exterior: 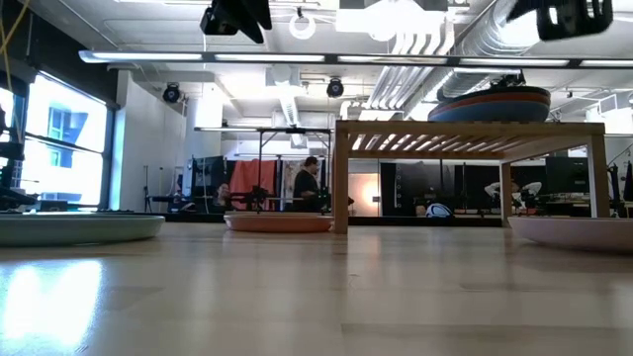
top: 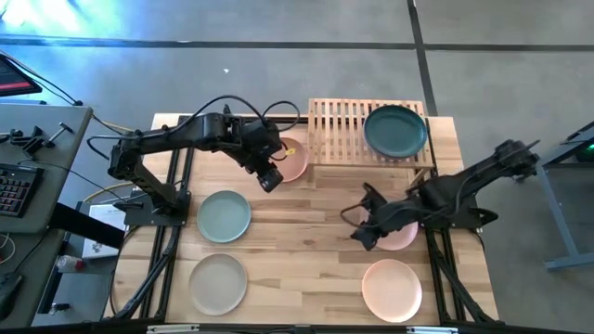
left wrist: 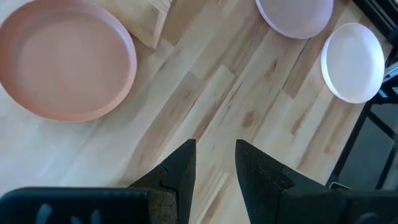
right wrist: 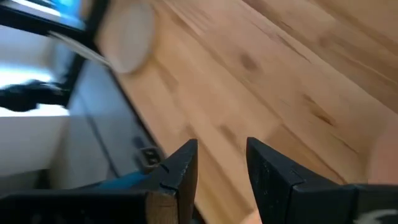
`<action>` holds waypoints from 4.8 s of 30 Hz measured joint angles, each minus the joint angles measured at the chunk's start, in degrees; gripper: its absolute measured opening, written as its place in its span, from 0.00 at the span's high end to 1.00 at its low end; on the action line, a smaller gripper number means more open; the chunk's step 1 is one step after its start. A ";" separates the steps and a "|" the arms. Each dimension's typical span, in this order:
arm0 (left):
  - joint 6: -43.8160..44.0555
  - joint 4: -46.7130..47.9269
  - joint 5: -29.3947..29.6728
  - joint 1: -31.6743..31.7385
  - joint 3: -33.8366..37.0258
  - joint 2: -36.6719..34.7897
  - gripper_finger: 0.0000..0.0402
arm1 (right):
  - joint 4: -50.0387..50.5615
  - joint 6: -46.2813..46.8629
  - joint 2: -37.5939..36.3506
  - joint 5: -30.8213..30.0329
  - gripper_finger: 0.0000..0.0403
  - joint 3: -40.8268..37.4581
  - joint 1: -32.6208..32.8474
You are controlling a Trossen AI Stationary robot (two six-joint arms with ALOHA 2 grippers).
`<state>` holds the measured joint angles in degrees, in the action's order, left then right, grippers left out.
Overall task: Place and stack plates onto a shelf
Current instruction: Stack the pink plate on the dark green plate on the shelf
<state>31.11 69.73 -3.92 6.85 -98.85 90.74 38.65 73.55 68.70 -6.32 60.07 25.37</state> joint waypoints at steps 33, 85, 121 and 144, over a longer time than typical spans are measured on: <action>0.31 0.02 2.96 -4.05 0.02 0.00 0.75 | 16.81 7.41 19.71 2.40 0.71 -0.02 -0.09; 0.38 -0.19 3.16 -4.02 0.02 0.00 0.75 | 18.75 2.57 27.89 6.10 1.00 -0.02 -0.13; 0.33 -0.24 6.08 -4.00 0.02 0.00 0.75 | -1.42 -32.19 -5.31 -0.20 1.00 -0.02 -0.24; 0.18 -0.22 6.08 -3.98 0.02 0.02 0.75 | -6.34 -71.77 -20.81 -36.08 1.00 -0.02 -0.68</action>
<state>31.29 69.52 2.15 2.87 -98.83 90.76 32.32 1.78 47.89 -42.40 60.05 24.68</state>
